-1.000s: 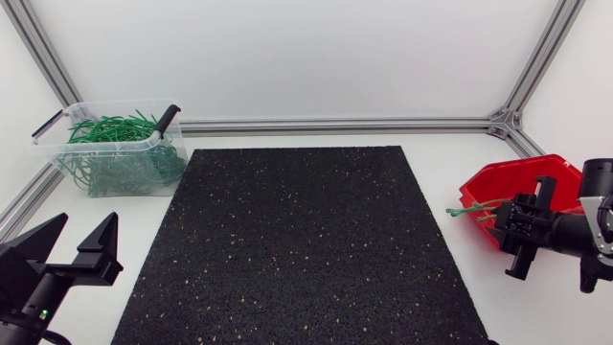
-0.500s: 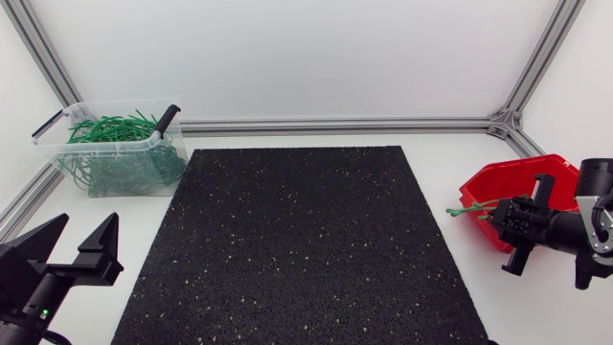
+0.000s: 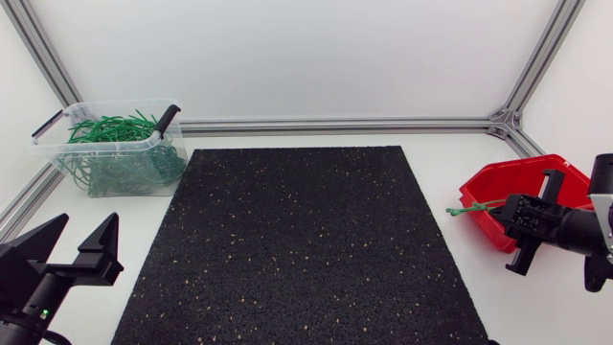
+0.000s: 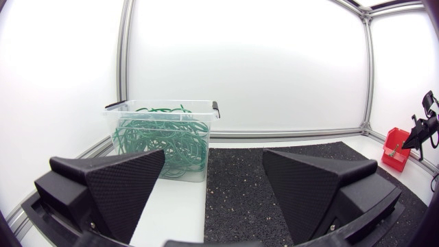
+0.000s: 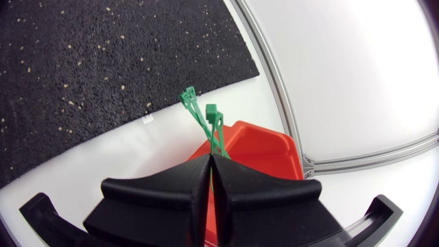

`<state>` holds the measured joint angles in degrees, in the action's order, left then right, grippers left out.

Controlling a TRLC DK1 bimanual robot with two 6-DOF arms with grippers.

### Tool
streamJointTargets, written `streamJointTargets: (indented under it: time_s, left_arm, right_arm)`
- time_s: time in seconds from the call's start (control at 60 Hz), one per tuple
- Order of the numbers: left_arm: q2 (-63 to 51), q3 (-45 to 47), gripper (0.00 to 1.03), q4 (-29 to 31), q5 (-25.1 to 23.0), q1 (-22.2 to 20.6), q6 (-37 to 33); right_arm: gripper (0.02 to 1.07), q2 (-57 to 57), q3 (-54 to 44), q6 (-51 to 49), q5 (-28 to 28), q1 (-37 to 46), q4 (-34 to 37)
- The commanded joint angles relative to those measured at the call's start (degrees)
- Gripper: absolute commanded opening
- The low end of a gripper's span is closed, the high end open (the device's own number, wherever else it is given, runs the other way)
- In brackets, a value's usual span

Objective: Take a green cable tie from the red box, thread the tail through the head to close it, then place it in the transparent bin on the left.

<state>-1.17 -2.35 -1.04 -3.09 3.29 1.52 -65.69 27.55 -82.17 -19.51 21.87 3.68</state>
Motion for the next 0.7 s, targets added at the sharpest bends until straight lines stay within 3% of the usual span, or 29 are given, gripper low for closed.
streamJointTargets:
  time_s: [0.0, 0.333, 0.683]
  left_arm:
    - [-0.32, 2.26, 0.99, 1.3, 0.02, -0.39, 0.68]
    - [0.99, 2.26, 0.99, 2.09, 1.77, -0.39, 0.68]
    - [1.61, 2.26, 0.99, 2.0, 1.77, 1.02, -0.2]
  right_arm:
    - [0.08, 3.99, 3.3, 2.01, -1.59, 0.72, 3.61]
    - [0.08, 10.14, 18.77, 8.87, -5.63, 0.46, 23.39]
    - [0.08, 9.44, 34.76, 18.8, -8.53, -11.23, 48.88]
